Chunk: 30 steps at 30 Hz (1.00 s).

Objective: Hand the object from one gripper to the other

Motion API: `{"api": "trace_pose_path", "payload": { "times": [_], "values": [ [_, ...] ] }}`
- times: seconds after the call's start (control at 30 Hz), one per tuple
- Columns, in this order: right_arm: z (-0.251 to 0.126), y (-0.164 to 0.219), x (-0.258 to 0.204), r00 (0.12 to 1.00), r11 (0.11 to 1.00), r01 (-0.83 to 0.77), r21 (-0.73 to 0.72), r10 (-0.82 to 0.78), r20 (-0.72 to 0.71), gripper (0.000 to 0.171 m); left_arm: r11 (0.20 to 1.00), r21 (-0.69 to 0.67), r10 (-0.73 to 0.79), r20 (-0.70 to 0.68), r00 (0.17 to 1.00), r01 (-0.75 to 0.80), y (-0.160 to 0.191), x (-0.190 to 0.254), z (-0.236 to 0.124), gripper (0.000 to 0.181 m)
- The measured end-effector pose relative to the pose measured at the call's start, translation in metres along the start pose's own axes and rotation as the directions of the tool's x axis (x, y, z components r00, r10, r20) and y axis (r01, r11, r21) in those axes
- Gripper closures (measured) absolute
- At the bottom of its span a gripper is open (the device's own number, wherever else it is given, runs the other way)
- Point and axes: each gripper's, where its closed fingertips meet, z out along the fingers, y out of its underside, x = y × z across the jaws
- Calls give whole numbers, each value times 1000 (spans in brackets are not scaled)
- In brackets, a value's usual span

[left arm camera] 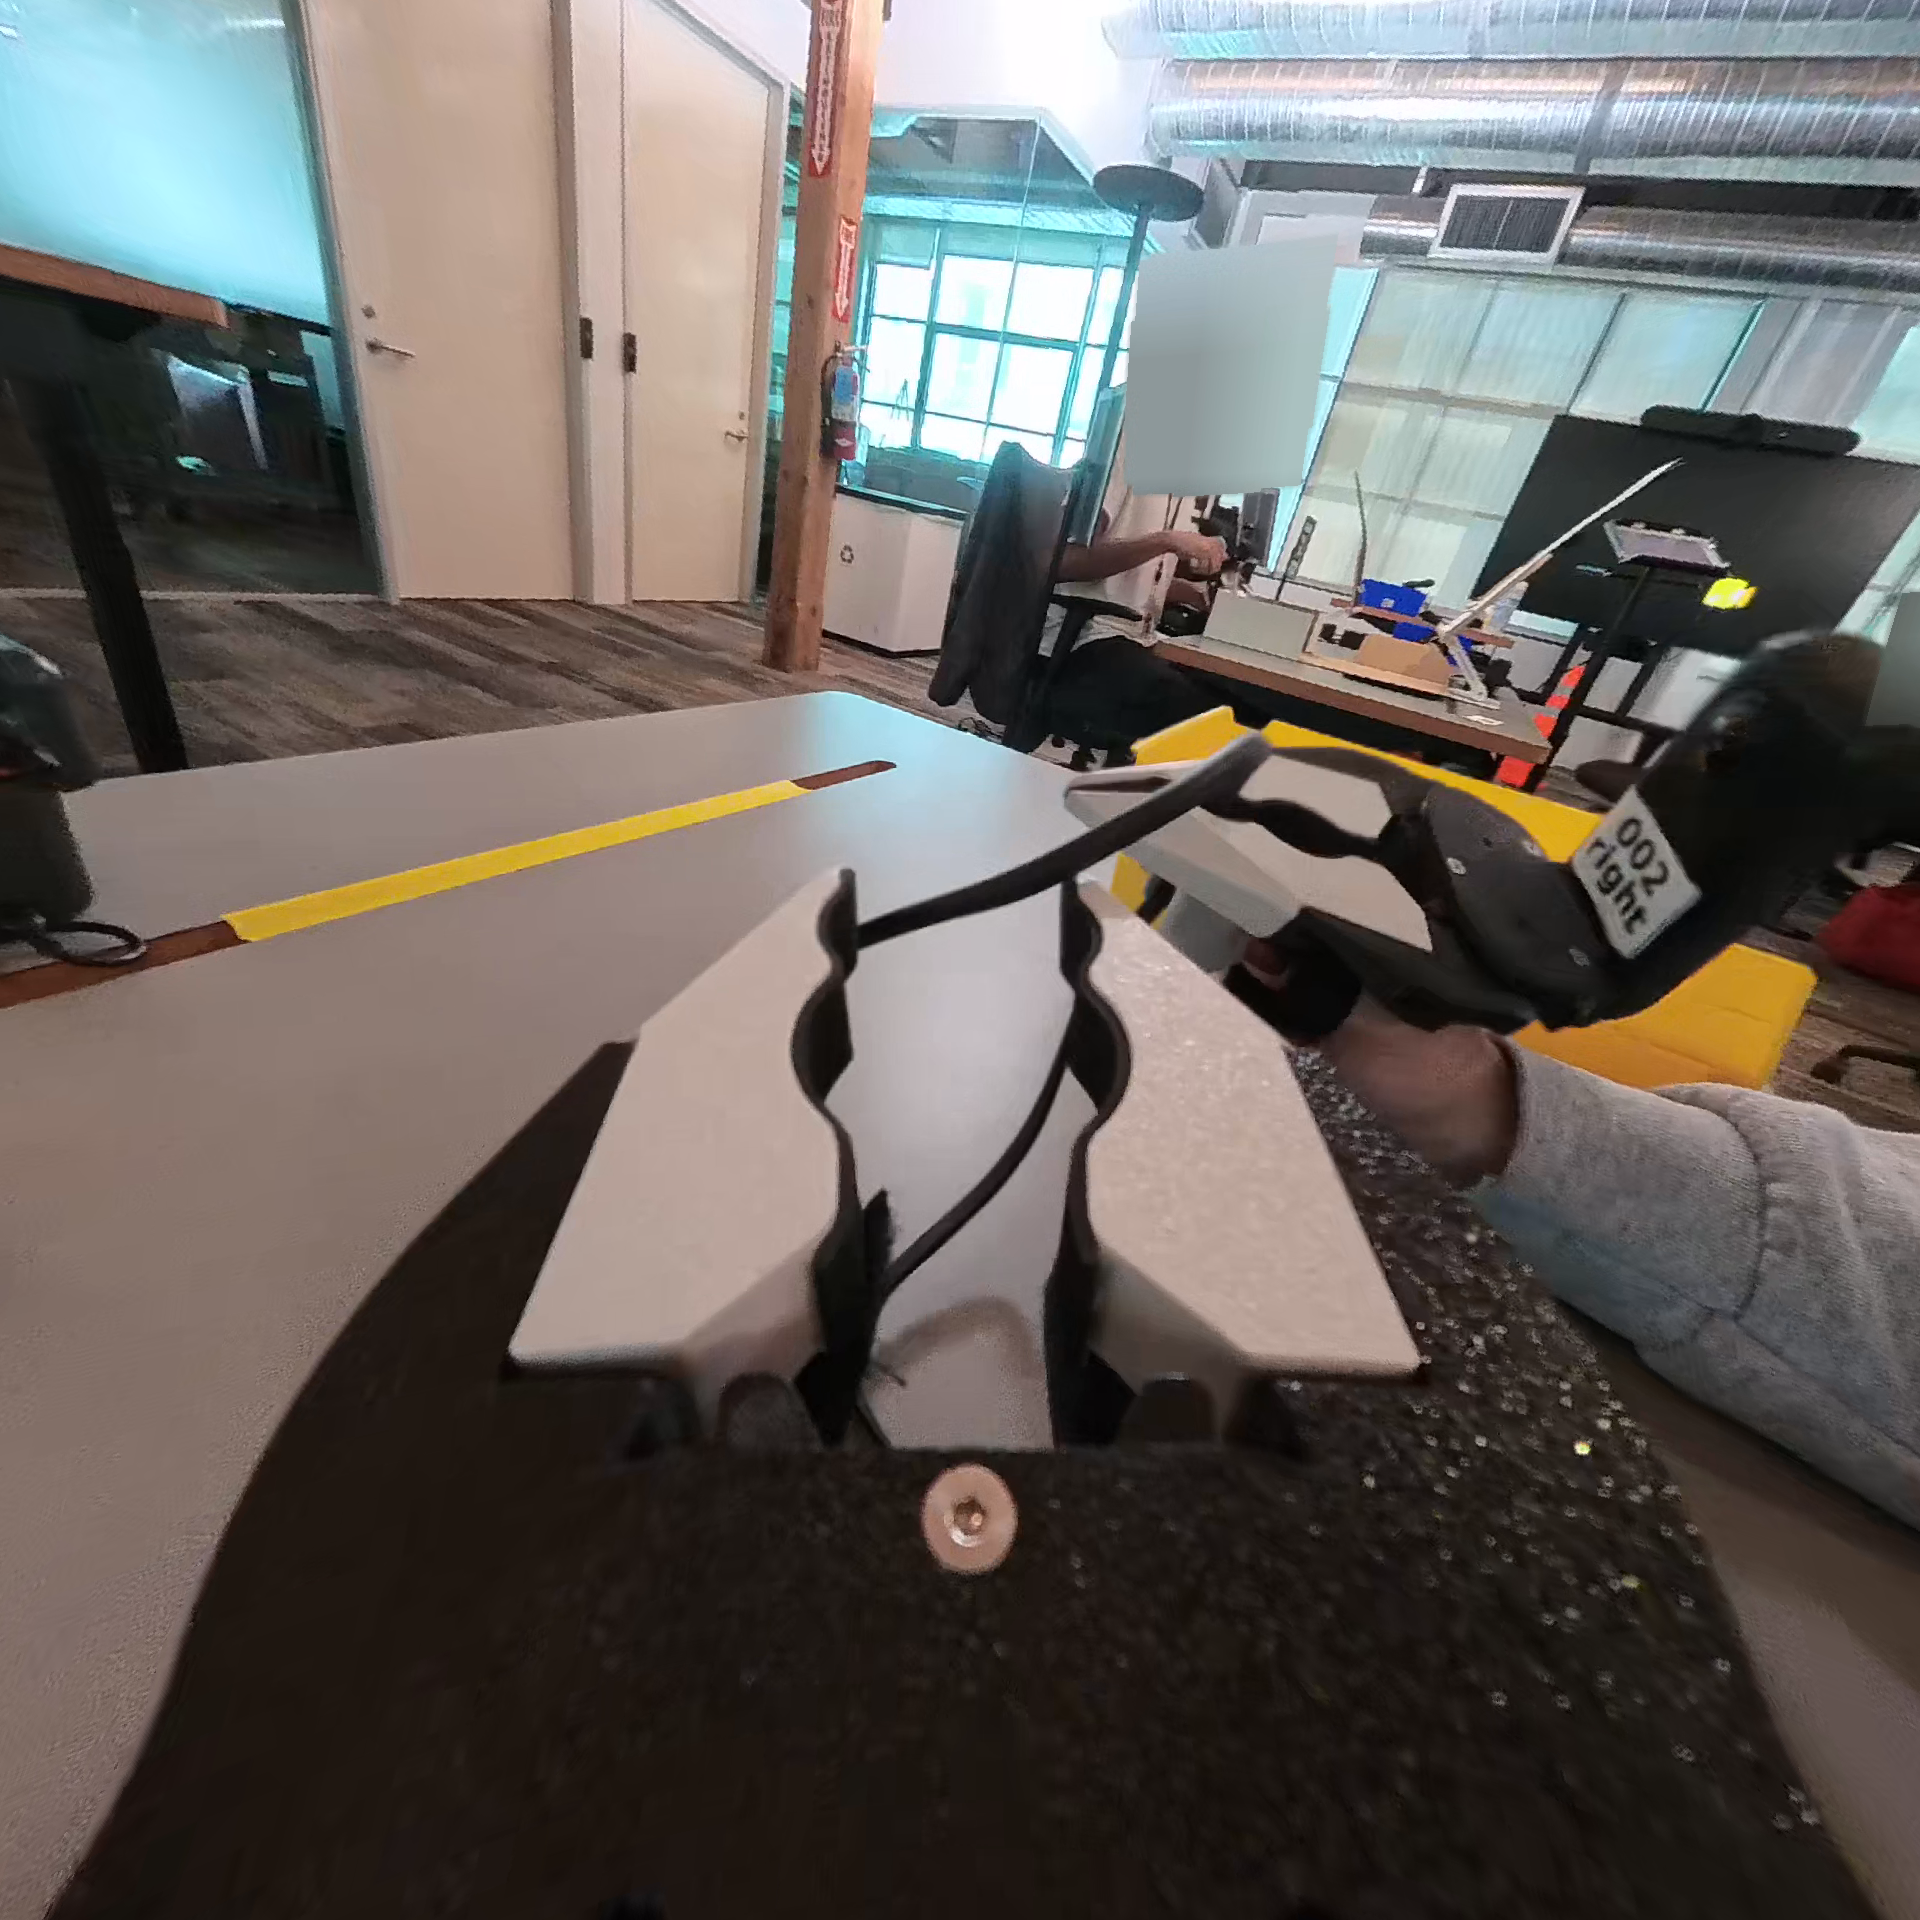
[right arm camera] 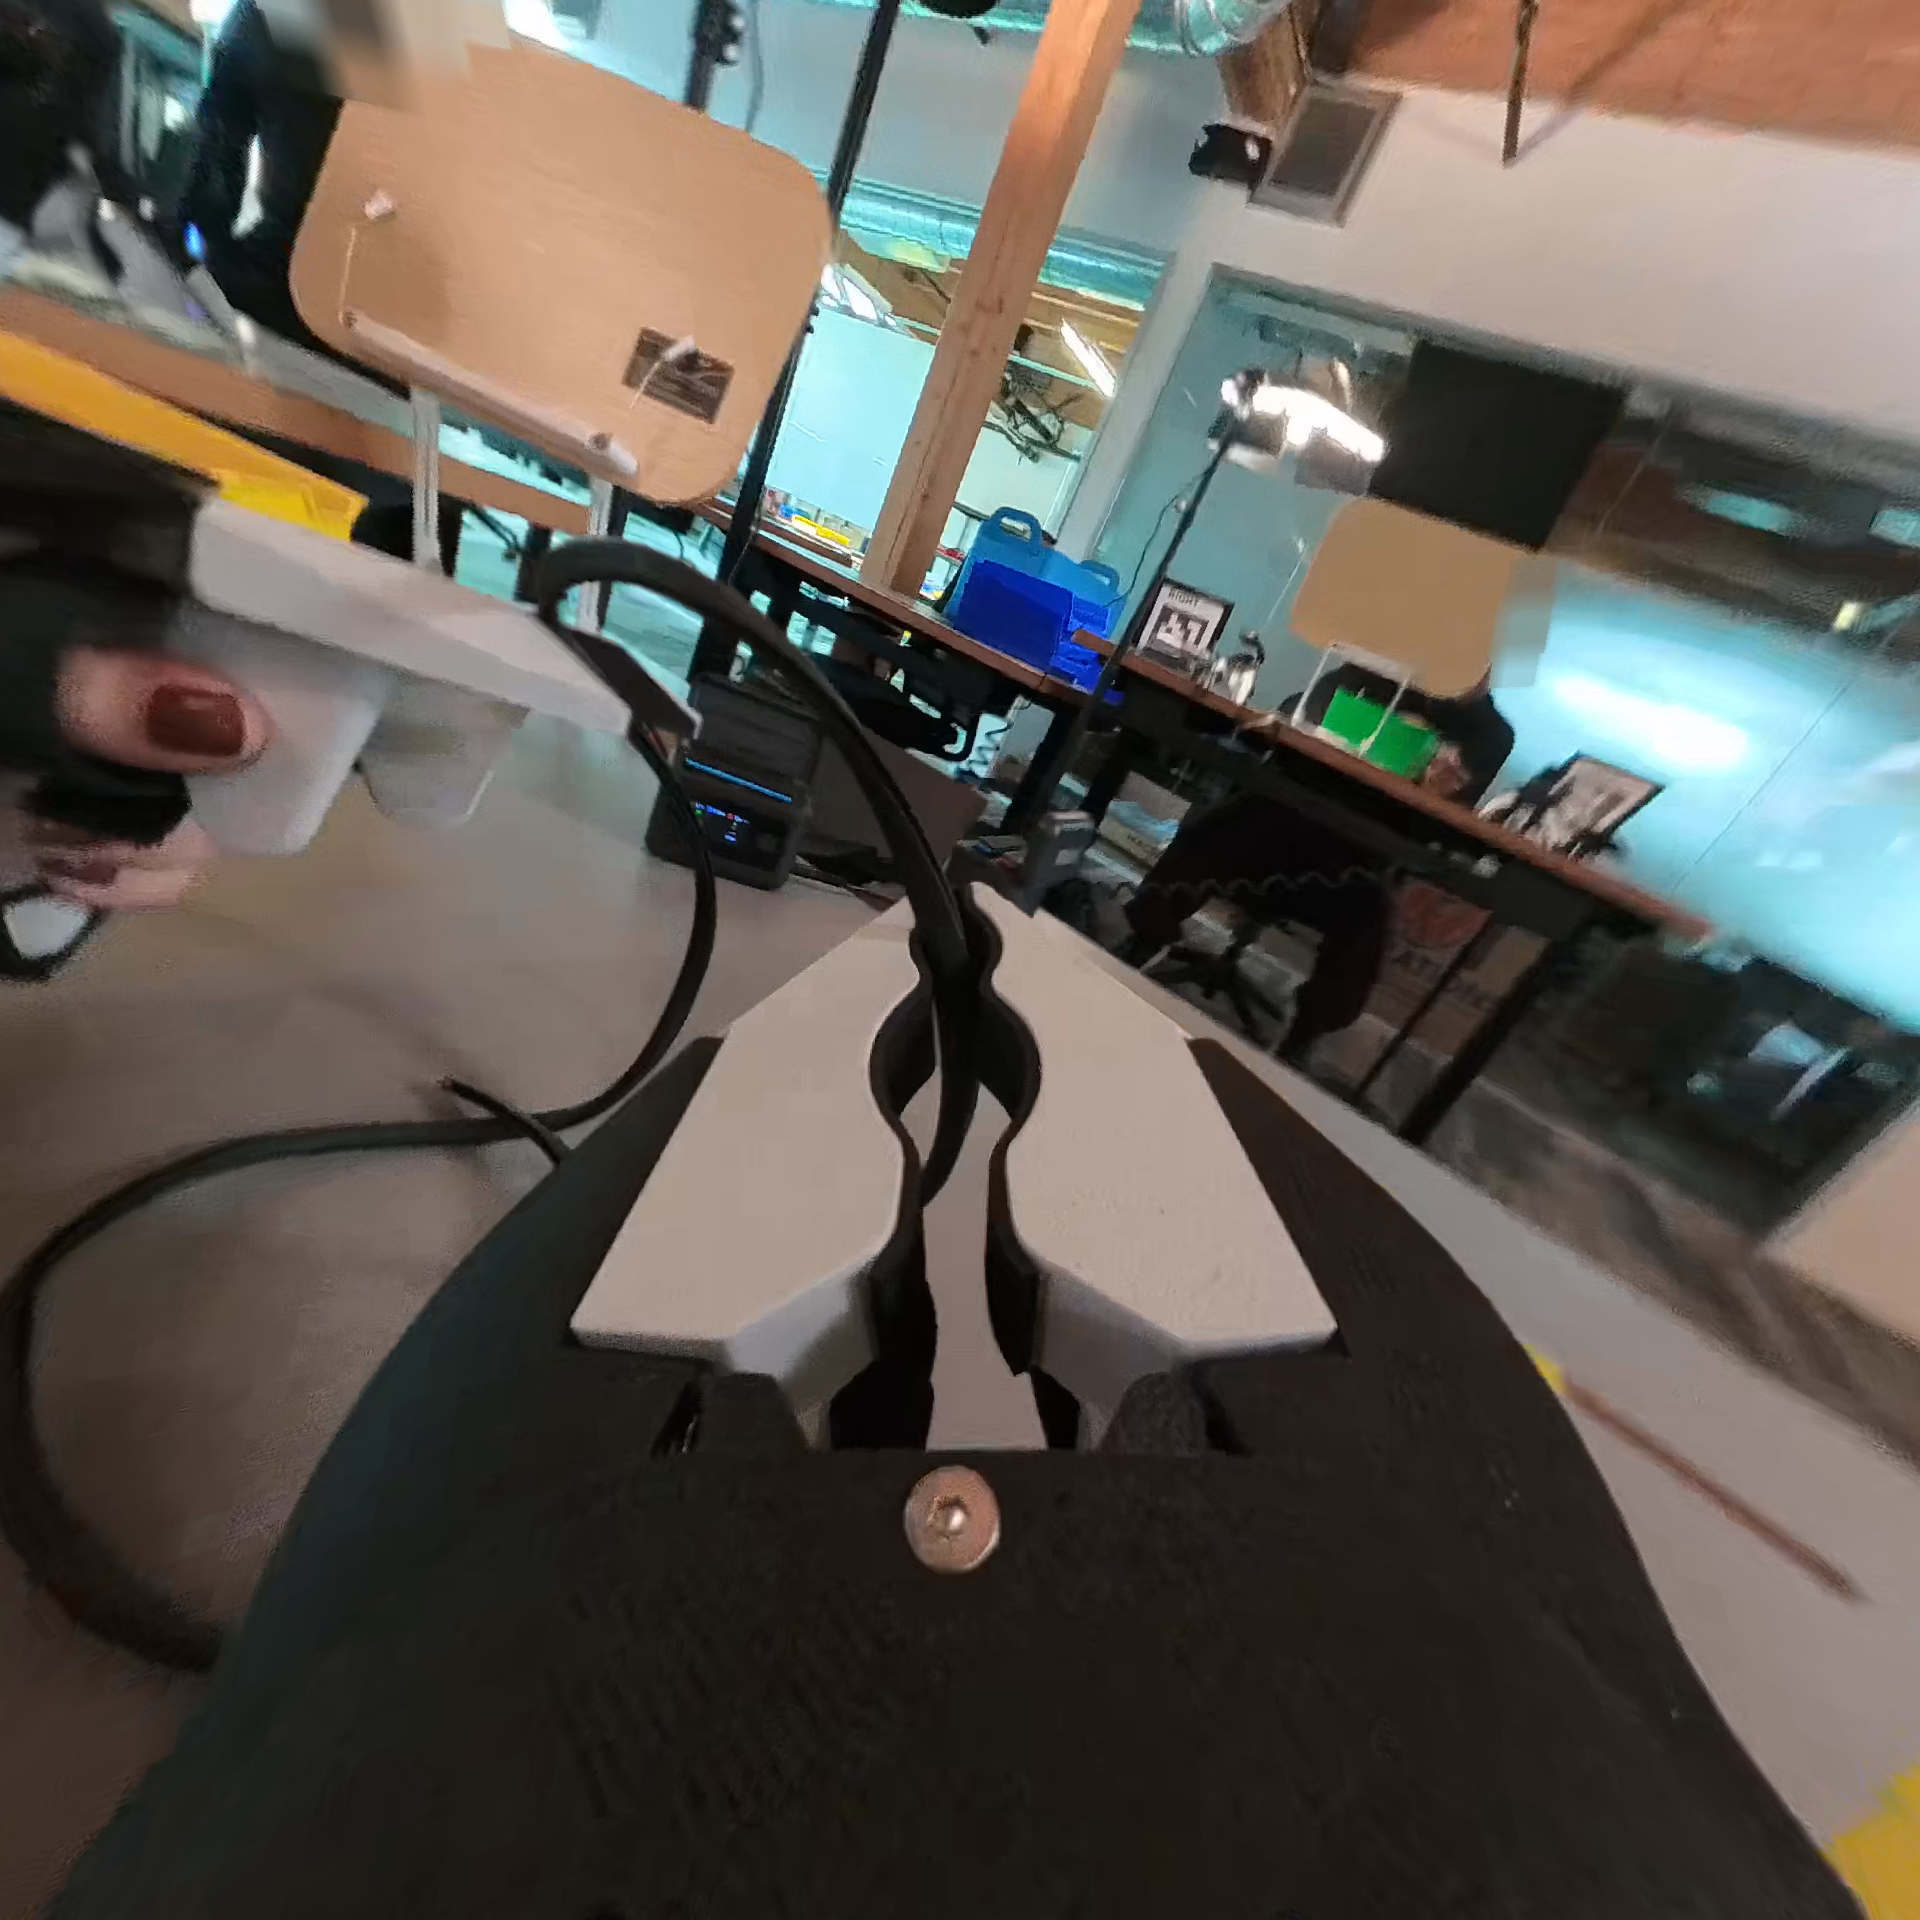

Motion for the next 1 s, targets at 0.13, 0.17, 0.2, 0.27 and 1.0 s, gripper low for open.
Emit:
{"api": "trace_pose_path", "payload": {
  "times": [0.13,0.17,0.2,0.27,1.0],
  "values": [
    [-4,-11,-19,942,941,336,31,-336,-2,171,997,-34,-71,-37,997,70,8,2,4,144],
    [-5,-14,-25,913,913,407,41,-407,-3,171,996,-40,-83,-42,996,82,9,2,5,144],
    [-5,-16,-32,892,891,451,53,-453,11,171,995,-43,-88,-43,995,86,10,2,5,144],
    [-5,-15,-47,865,867,494,67,-498,60,171,996,-53,-80,-38,996,78,13,2,5,149],
    [-32,27,-91,477,736,-445,-511,677,560,81,824,-293,456,-162,875,-484,54,17,-6,178]
  ]
}}
